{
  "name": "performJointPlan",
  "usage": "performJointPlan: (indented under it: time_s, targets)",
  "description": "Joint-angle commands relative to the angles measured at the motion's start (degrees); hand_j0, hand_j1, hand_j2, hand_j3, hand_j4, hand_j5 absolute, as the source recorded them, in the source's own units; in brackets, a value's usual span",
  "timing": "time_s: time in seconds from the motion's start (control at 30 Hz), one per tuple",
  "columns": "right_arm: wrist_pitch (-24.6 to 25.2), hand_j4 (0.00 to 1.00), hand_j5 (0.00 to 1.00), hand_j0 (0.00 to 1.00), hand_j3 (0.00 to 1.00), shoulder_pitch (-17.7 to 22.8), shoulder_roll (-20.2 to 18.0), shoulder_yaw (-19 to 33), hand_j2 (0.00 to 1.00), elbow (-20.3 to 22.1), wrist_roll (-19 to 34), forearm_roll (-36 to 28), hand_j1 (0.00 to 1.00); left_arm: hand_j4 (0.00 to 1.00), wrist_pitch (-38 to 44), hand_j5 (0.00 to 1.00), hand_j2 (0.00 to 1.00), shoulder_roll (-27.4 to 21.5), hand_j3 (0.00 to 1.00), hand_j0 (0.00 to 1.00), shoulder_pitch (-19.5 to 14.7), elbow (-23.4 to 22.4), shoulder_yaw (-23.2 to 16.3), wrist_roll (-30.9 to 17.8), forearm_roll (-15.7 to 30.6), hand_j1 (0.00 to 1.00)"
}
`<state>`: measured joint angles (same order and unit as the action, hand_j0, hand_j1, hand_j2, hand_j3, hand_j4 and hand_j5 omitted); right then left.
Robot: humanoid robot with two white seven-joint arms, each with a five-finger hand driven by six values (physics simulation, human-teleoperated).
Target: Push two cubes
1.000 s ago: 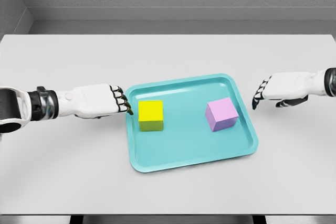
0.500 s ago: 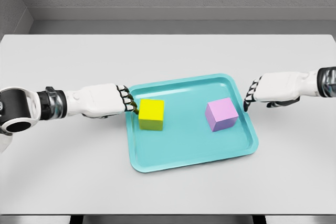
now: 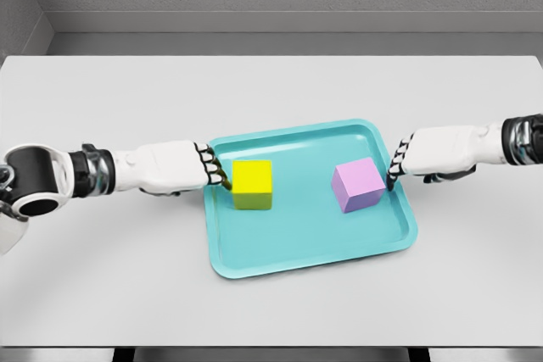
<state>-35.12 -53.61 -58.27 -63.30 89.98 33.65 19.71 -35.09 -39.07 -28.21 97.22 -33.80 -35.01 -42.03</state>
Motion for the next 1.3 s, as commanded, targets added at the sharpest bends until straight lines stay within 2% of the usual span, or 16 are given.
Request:
performJointPlan:
  time_s: [0.0,0.53,1.27]
  targets:
    - [0.12,0.67,0.67,0.67,0.67,0.00,0.00,-0.42,0.67,0.02,0.01,-0.19,0.67,0.83,0.09,0.83,0.83,0.05,0.83,0.83,0.00,0.16,-0.48,0.01,0.20,0.83]
    - [0.12,0.65,0.65,0.65,0.65,-0.09,0.00,-0.42,0.65,2.39,-0.08,-0.28,0.65,0.82,0.09,0.82,0.82,1.01,0.82,0.82,-0.62,0.16,-0.57,0.01,0.29,0.82]
    - [0.12,0.65,0.65,0.65,0.65,-0.18,0.88,-0.94,0.65,2.48,-0.08,-0.28,0.65,0.82,0.09,0.82,0.82,1.02,0.82,0.82,-0.62,-0.45,-1.62,0.01,-1.21,0.82]
